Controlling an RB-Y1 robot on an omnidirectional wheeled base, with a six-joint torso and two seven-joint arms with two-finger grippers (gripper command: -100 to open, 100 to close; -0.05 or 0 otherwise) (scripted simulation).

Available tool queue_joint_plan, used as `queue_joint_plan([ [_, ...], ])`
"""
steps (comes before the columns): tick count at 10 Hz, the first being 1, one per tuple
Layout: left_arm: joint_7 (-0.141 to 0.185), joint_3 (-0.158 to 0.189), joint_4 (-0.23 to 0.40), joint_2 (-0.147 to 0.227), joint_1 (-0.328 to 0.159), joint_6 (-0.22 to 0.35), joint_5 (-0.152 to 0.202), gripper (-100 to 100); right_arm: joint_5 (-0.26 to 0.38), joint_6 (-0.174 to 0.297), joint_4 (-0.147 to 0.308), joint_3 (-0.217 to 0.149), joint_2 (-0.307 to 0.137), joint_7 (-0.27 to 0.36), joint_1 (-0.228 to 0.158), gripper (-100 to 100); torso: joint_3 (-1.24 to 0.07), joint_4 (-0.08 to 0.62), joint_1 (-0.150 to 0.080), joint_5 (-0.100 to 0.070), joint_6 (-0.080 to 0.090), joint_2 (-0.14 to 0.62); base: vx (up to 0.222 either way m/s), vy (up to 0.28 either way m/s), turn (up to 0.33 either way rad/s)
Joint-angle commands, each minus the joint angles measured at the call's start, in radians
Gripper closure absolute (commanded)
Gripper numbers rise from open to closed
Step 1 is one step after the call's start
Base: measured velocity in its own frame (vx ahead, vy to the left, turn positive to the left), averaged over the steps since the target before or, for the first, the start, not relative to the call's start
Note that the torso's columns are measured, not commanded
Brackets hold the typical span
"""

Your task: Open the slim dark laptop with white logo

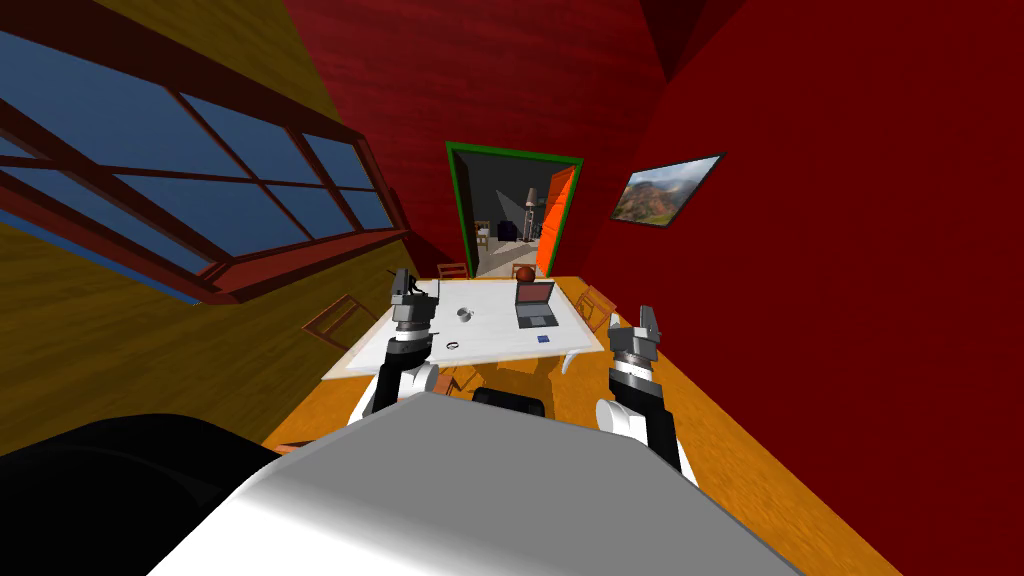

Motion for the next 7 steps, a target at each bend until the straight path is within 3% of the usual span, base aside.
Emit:
queue_joint_plan([
  [1,0.000,0.000,0.000,0.000,0.000,0.000,0.000,0,0.000,0.000,0.000,0.000,0.000,0.000,0.000,0,-0.082,0.041,0.000,0.000,0.000,0.040,0.000,0.000,0.000],
  [7,0.000,0.000,0.000,0.000,0.000,0.000,0.000,0,0.000,0.000,0.000,0.000,0.000,0.000,0.000,0,-0.939,0.470,0.000,0.000,0.000,0.470,0.000,0.000,0.000],
])
